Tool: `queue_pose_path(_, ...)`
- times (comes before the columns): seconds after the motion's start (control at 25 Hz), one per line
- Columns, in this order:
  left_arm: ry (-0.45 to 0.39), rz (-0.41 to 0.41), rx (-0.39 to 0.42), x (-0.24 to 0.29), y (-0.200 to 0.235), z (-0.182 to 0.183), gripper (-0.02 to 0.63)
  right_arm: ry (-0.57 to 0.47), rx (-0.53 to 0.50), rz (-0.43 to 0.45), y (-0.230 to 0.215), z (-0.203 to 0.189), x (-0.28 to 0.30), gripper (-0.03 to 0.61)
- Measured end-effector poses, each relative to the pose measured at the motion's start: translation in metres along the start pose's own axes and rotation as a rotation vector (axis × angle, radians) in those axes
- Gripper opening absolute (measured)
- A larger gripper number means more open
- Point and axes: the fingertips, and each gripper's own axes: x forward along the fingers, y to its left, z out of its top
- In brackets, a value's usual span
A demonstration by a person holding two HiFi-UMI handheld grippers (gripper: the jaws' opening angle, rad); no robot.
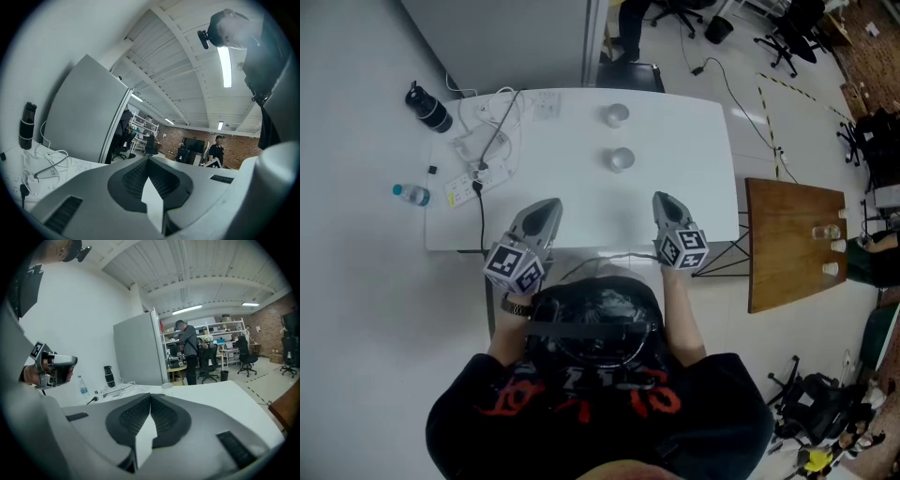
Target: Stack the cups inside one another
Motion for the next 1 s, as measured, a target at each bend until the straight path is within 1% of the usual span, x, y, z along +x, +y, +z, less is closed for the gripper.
queue_pose_path(0.12, 0.001, -0.006, -0.008, 0.003, -0.002, -0.001, -0.009, 0.006, -0.002, 0.021, 0.003, -0.001, 0.004, 0.019)
queue_pose_path(0.2, -0.005, 0.001, -0.017, 0.003, 0.002, -0.003, -0.009, 0.018, 0.001, 0.036, 0.001, -0.004, 0.01, 0.049)
queue_pose_path(0.24, -0.006, 0.007, -0.02, 0.004, 0.005, -0.003, -0.009, 0.027, 0.0, 0.044, 0.0, -0.004, 0.015, 0.051)
queue_pose_path(0.28, -0.004, 0.014, -0.022, 0.005, 0.007, -0.003, -0.009, 0.036, -0.005, 0.052, -0.003, -0.004, 0.022, 0.087)
queue_pose_path(0.32, -0.003, 0.02, -0.022, 0.006, 0.01, -0.002, -0.009, 0.044, -0.012, 0.059, -0.006, -0.003, 0.029, 0.095)
queue_pose_path(0.52, -0.023, 0.065, -0.016, 0.018, 0.02, 0.008, -0.009, 0.04, -0.042, 0.083, -0.031, 0.025, 0.065, 0.097)
queue_pose_path(0.56, -0.029, 0.075, -0.016, 0.021, 0.022, 0.01, -0.009, 0.045, -0.045, 0.094, -0.037, 0.029, 0.075, 0.14)
queue_pose_path(0.64, -0.04, 0.095, -0.017, 0.026, 0.026, 0.014, -0.009, 0.068, -0.046, 0.121, -0.049, 0.033, 0.095, 0.147)
queue_pose_path(0.68, -0.046, 0.102, -0.017, 0.029, 0.028, 0.017, -0.009, 0.08, -0.046, 0.133, -0.054, 0.033, 0.106, 0.189)
queue_pose_path(0.72, -0.056, 0.106, -0.016, 0.031, 0.029, 0.021, -0.009, 0.091, -0.044, 0.143, -0.06, 0.034, 0.118, 0.216)
queue_pose_path(0.76, -0.067, 0.108, -0.015, 0.033, 0.03, 0.025, -0.009, 0.1, -0.041, 0.152, -0.065, 0.034, 0.129, 0.281)
queue_pose_path(0.8, -0.075, 0.112, -0.013, 0.035, 0.032, 0.029, -0.008, 0.11, -0.038, 0.162, -0.069, 0.034, 0.141, 0.329)
queue_pose_path(0.92, -0.07, 0.143, -0.01, 0.043, 0.036, 0.032, -0.008, 0.156, -0.056, 0.205, -0.083, 0.027, 0.169, 0.388)
queue_pose_path(1.0, -0.07, 0.16, -0.018, 0.051, 0.035, 0.031, -0.009, 0.196, -0.096, 0.228, -0.095, 0.023, 0.182, 0.388)
